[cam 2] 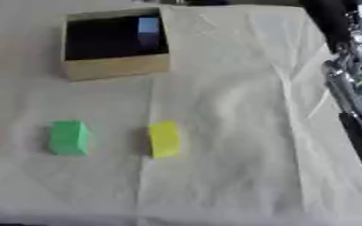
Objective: Pick up objects on the table and place them in the box.
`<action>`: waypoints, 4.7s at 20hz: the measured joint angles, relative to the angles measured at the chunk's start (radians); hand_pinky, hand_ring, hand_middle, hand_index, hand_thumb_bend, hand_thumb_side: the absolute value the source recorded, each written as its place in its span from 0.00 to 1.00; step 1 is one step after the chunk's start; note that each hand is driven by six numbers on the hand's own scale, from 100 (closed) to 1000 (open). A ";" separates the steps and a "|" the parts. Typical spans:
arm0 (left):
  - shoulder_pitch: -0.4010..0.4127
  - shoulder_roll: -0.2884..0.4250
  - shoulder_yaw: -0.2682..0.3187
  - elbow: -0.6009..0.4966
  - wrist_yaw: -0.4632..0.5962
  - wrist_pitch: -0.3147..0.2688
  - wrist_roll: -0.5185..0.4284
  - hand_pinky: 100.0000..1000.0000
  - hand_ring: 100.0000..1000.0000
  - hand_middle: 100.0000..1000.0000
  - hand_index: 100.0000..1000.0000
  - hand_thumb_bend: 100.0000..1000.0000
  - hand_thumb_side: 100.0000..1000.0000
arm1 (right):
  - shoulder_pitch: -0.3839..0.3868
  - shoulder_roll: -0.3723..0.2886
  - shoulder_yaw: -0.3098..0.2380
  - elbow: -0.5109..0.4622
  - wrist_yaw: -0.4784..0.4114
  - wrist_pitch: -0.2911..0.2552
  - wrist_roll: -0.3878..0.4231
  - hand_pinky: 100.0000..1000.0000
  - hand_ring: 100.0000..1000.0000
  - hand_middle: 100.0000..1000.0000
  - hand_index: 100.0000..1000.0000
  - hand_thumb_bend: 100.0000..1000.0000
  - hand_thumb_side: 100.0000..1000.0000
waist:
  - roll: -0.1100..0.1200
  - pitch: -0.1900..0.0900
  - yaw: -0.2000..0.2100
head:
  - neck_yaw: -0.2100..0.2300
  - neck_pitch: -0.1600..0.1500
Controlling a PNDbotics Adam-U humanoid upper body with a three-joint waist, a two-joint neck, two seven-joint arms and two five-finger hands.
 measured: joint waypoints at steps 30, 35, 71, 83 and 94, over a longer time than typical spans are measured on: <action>0.000 0.001 -0.013 0.001 0.001 0.002 -0.020 0.65 0.76 0.71 0.86 0.28 0.57 | -0.313 -0.296 0.278 0.000 0.414 -0.040 0.578 0.79 0.82 0.82 0.89 0.17 0.48 | -0.022 -0.001 0.016 | 0.007 0.000; -0.002 0.001 -0.019 0.001 0.004 0.003 -0.028 0.65 0.76 0.71 0.86 0.28 0.57 | -0.381 -0.291 0.360 0.000 0.426 -0.025 0.686 0.79 0.83 0.83 0.89 0.20 0.48 | -0.025 -0.001 0.019 | 0.007 0.000; -0.009 0.002 -0.037 0.013 0.019 0.002 -0.046 0.65 0.76 0.71 0.83 0.27 0.58 | -0.311 -0.195 0.641 0.000 0.583 0.021 0.952 0.81 0.87 0.82 0.90 0.28 0.43 | -0.036 -0.001 0.021 | 0.013 0.000; -0.013 0.001 -0.038 0.014 0.028 0.001 -0.049 0.65 0.75 0.70 0.82 0.27 0.58 | -0.258 -0.165 0.659 0.000 0.682 0.089 0.977 0.81 0.87 0.82 0.90 0.33 0.38 | -0.036 0.000 0.028 | 0.009 0.000; -0.019 0.000 -0.043 0.014 0.035 0.001 -0.052 0.65 0.75 0.69 0.82 0.26 0.58 | -0.226 -0.134 0.660 0.002 0.745 0.151 0.952 0.81 0.87 0.82 0.90 0.33 0.38 | -0.036 0.004 0.038 | 0.007 0.000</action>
